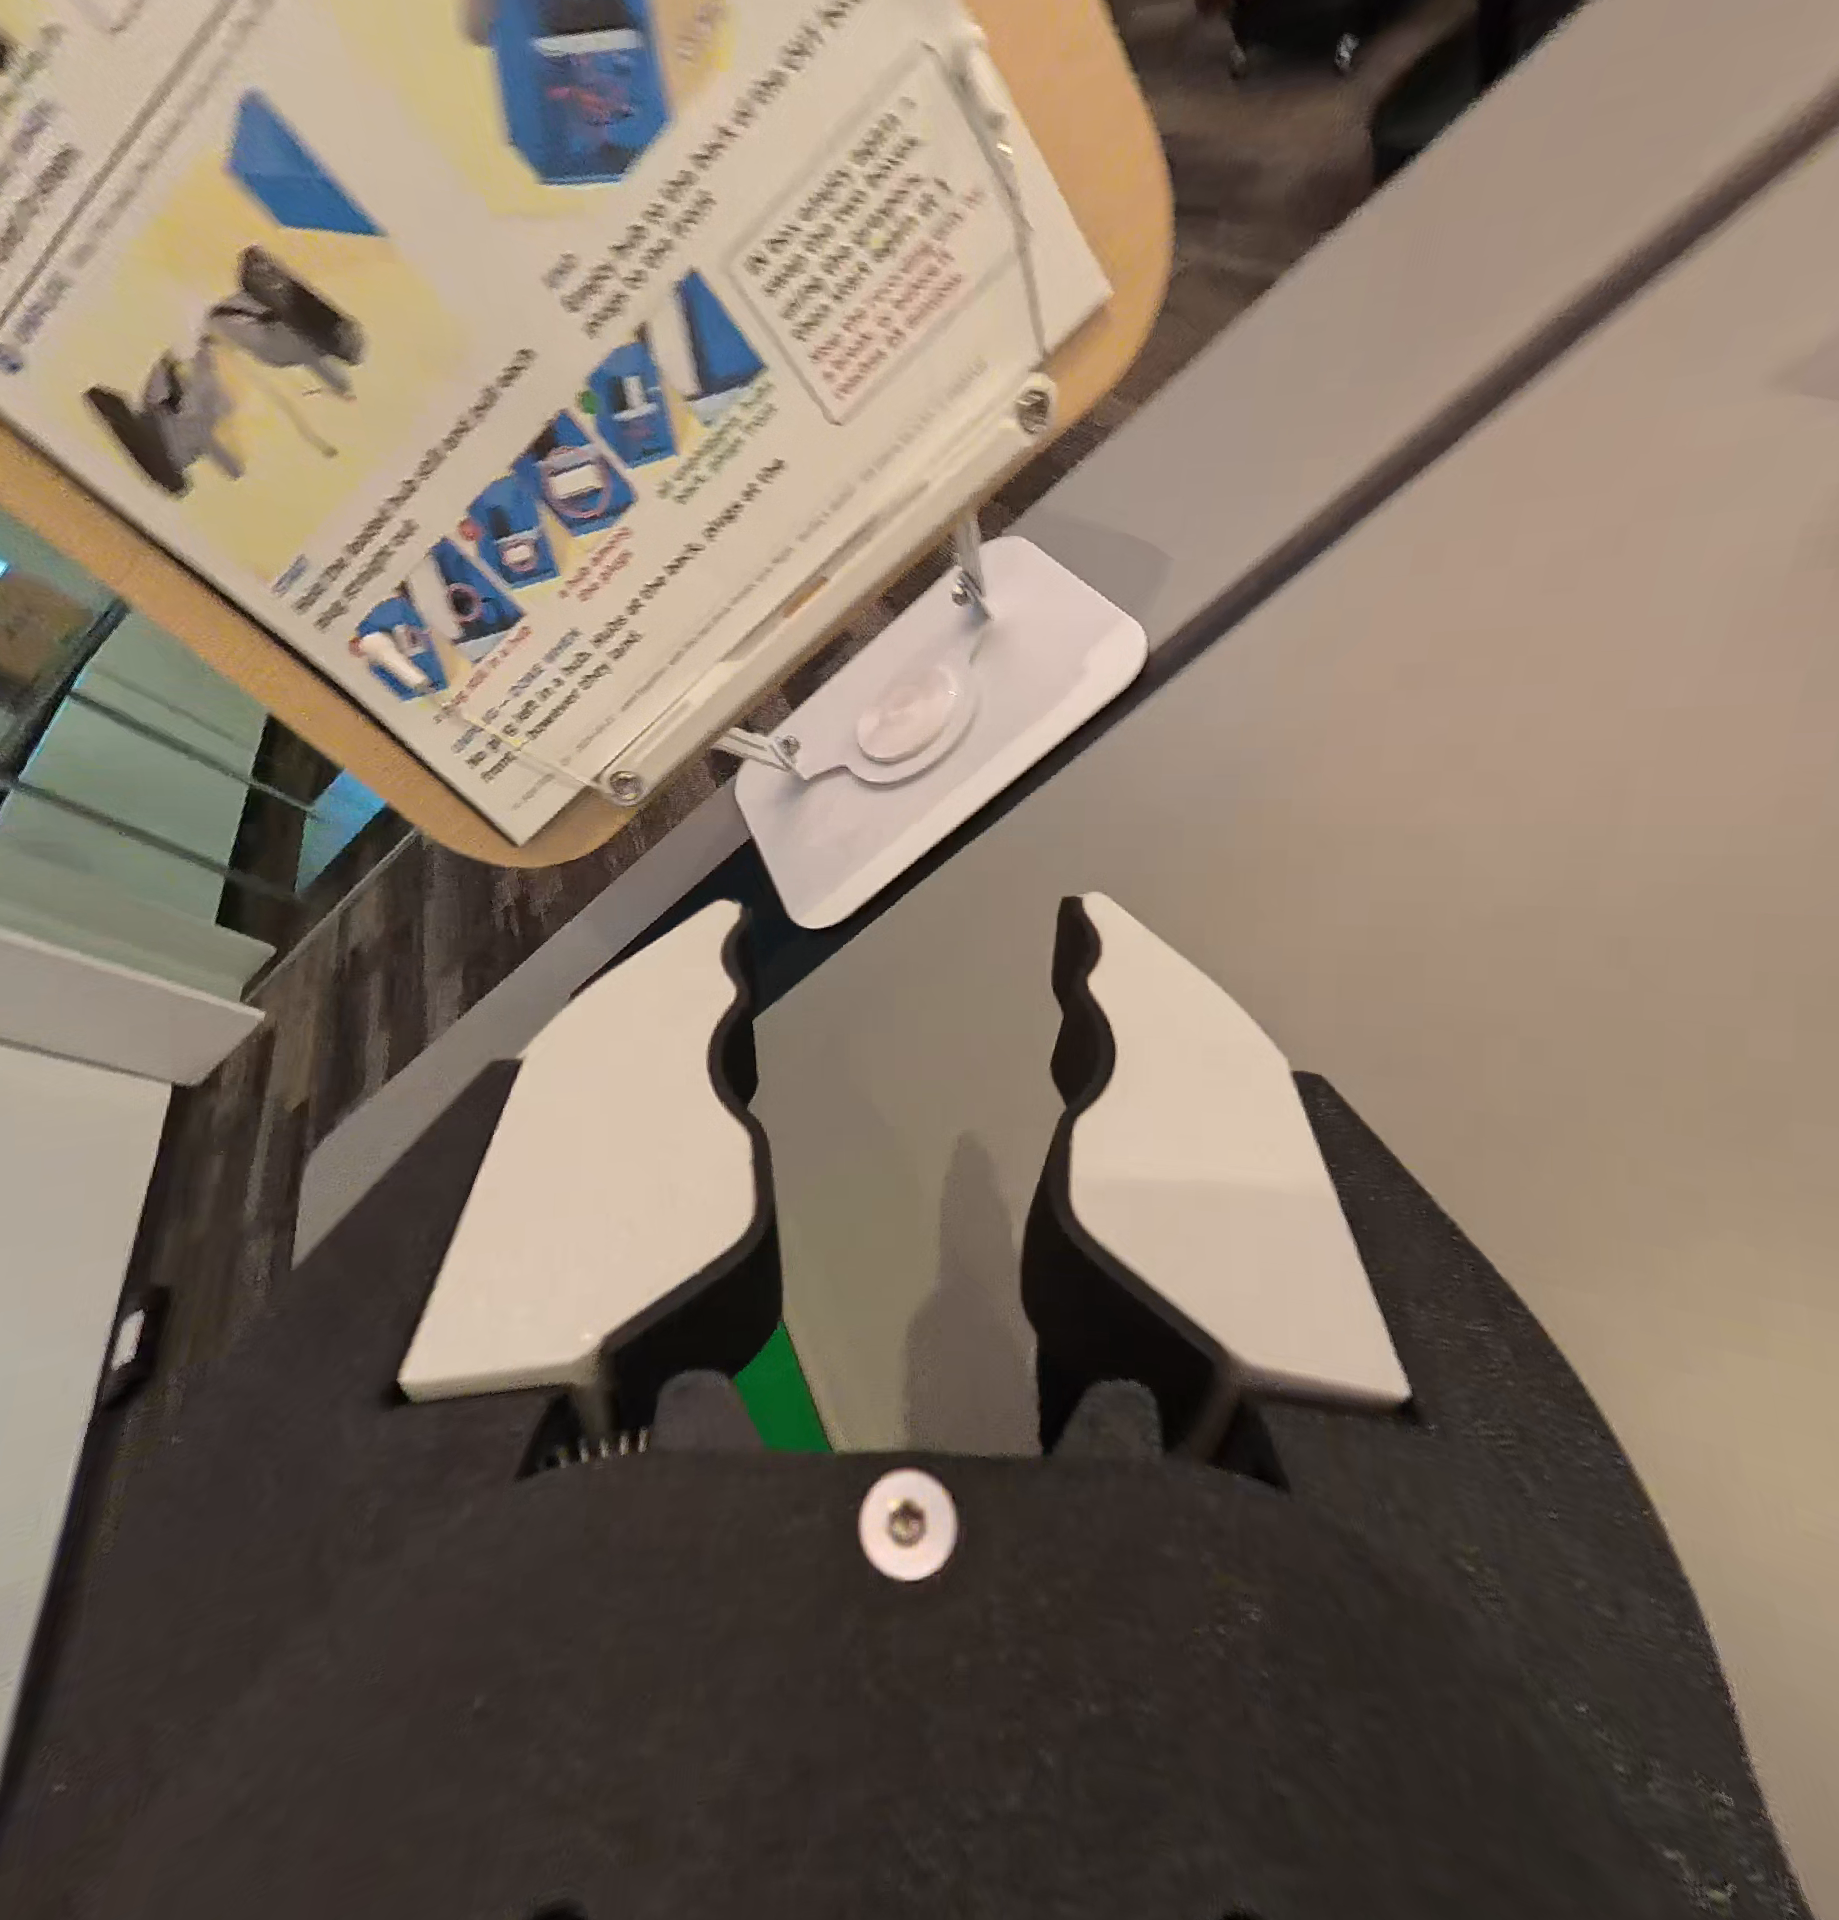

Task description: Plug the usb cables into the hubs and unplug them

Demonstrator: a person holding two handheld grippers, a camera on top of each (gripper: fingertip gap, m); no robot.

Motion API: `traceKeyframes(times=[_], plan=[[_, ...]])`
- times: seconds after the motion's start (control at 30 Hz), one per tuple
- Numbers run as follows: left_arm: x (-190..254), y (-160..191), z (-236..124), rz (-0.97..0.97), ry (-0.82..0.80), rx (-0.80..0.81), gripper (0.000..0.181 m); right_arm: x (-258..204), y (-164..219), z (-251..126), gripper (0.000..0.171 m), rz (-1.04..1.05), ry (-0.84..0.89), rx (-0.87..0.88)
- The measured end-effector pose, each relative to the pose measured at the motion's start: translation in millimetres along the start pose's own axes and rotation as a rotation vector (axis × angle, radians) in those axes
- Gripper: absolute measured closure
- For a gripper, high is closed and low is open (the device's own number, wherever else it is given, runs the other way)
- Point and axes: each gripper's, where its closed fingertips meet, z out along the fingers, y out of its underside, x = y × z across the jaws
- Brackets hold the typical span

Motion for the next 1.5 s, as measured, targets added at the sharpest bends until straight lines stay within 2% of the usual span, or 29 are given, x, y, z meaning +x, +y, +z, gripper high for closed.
traceKeyframes(times=[0.03, 0.17, 0.3, 0.43, 0.6, 0.7, 0.8, 0.87, 0.93, 1.0, 1.1, 1.2, 1.27, 1.37, 1.5], plan=[[-5, 0, 0, -0.024, -0.021, 0.008, 0.125, 3, -21, -10, 0.134, -0.012, 0.072, 0.078], [-19, -2, -2, -0.102, -0.054, 0.042, 0.124, -28, -105, -60, 0.123, -0.07, 0.23, 0.418], [-27, -4, -5, -0.145, -0.062, 0.072, 0.124, -89, -149, -79, 0.102, -0.177, 0.318, 0.589], [-30, -9, -9, -0.192, -0.034, 0.109, 0.124, -154, -162, -63, 0.092, -0.204, 0.242, 0.604], [-42, -15, -23, -0.301, 0.093, 0.164, 0.122, -209, -162, -41, 0.094, -0.264, 0.164, 0.626], [-91, -10, -50, -0.344, 0.102, 0.229, 0.123, -215, -164, -46, 0.101, -0.303, 0.17, 0.673], [-136, 9, -82, -0.368, 0.147, 0.291, 0.125, -207, -164, -48, 0.101, -0.302, 0.176, 0.67], [-146, 24, -100, -0.362, 0.232, 0.332, 0.121, -205, -161, -44, 0.101, -0.29, 0.124, 0.64], [-147, 35, -108, -0.308, 0.292, 0.351, 0.131, -200, -158, -41, 0.101, -0.289, 0.094, 0.622], [-153, 50, -96, -0.15, 0.265, 0.293, 0.131, -194, -155, -36, 0.1, -0.312, 0.089, 0.596], [-159, 84, -55, 0.137, 0.279, 0.085, 0.129, -181, -151, -32, 0.098, -0.337, 0.119, 0.558], [-147, 144, -20, 0.339, 0.435, -0.206, 0.129, -170, -146, -29, 0.098, -0.345, 0.122, 0.529], [-148, 185, -4, 0.509, 0.459, -0.384, 0.13, -162, -143, -28, 0.098, -0.336, 0.129, 0.513], [-141, 225, 15, 0.652, 0.546, -0.504, 0.133, -155, -141, -28, 0.098, -0.319, 0.118, 0.507], [-124, 248, 30, 0.731, 0.685, -0.548, 0.134, -149, -138, -27, 0.098, -0.313, 0.12, 0.503]])
